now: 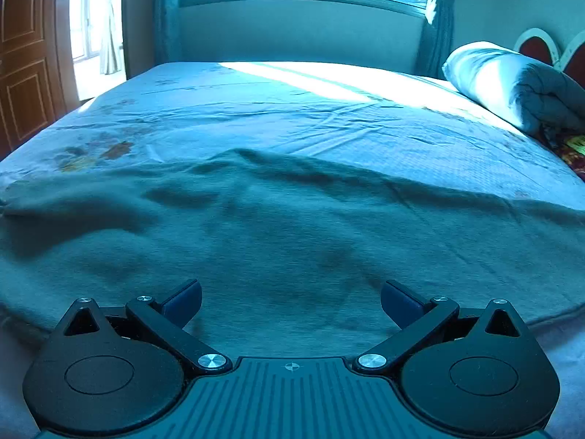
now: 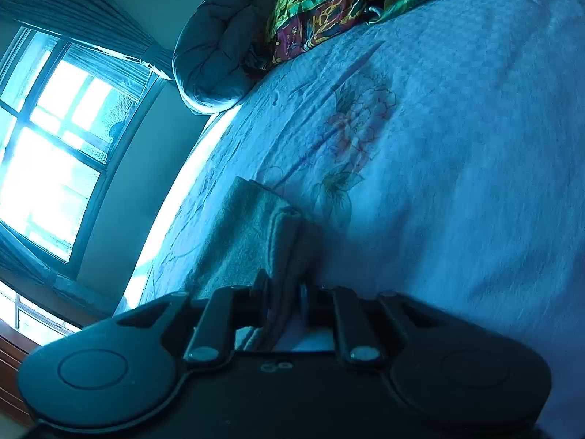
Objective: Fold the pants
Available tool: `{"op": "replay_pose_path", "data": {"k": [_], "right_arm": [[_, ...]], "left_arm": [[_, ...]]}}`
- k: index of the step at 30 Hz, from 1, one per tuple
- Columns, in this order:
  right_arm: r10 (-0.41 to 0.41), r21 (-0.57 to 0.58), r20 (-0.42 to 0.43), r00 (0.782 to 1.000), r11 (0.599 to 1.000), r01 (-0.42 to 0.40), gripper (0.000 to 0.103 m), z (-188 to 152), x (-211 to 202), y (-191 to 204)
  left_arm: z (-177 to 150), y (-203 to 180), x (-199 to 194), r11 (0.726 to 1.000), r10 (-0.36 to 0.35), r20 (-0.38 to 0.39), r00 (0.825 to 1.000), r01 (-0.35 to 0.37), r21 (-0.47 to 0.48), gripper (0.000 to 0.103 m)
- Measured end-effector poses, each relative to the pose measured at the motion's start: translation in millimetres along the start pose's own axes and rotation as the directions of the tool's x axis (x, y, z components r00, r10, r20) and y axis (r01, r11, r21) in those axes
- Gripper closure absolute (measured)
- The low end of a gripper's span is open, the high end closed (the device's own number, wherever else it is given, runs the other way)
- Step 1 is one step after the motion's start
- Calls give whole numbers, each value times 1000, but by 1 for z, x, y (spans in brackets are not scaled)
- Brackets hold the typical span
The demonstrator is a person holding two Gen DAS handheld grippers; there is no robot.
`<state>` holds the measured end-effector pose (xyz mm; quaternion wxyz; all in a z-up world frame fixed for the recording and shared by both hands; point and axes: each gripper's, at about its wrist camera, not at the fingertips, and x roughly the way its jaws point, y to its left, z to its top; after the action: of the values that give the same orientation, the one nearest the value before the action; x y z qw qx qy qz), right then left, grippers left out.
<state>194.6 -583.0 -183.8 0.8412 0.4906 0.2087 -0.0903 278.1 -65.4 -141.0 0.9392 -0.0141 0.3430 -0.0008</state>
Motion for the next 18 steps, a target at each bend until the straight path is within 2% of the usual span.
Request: {"op": "replay_pose_path", "data": {"k": [2, 4, 7, 8, 10, 15, 18], "right_arm": [[4, 2, -3, 1000, 1000, -4, 97, 0, 0, 0], [13, 11, -10, 1000, 1000, -13, 97, 1, -1, -2], [24, 17, -22, 999, 1000, -23, 97, 5, -4, -3], [21, 15, -13, 1000, 1000, -21, 93, 6, -8, -3], [-7, -39, 46, 999, 999, 9, 84, 8, -20, 5], [-4, -179, 180, 984, 983, 37, 83, 20, -34, 29], [73, -171, 100, 992, 984, -55, 83, 35, -1, 45]], "left_arm": [[-5, -34, 9, 998, -60, -55, 997, 61, 27, 0], [-12, -72, 11, 994, -52, -34, 998, 55, 92, 0], [-12, -109, 11, 988, -95, -34, 995, 99, 116, 0], [-10, -121, 11, 985, -111, -41, 993, 115, 130, 0], [-8, -132, 13, 979, -117, -43, 992, 122, 162, 0], [-7, -128, 16, 979, -131, -31, 991, 135, 155, 0], [-7, -129, 17, 980, -123, -17, 992, 124, 158, 0]]}}
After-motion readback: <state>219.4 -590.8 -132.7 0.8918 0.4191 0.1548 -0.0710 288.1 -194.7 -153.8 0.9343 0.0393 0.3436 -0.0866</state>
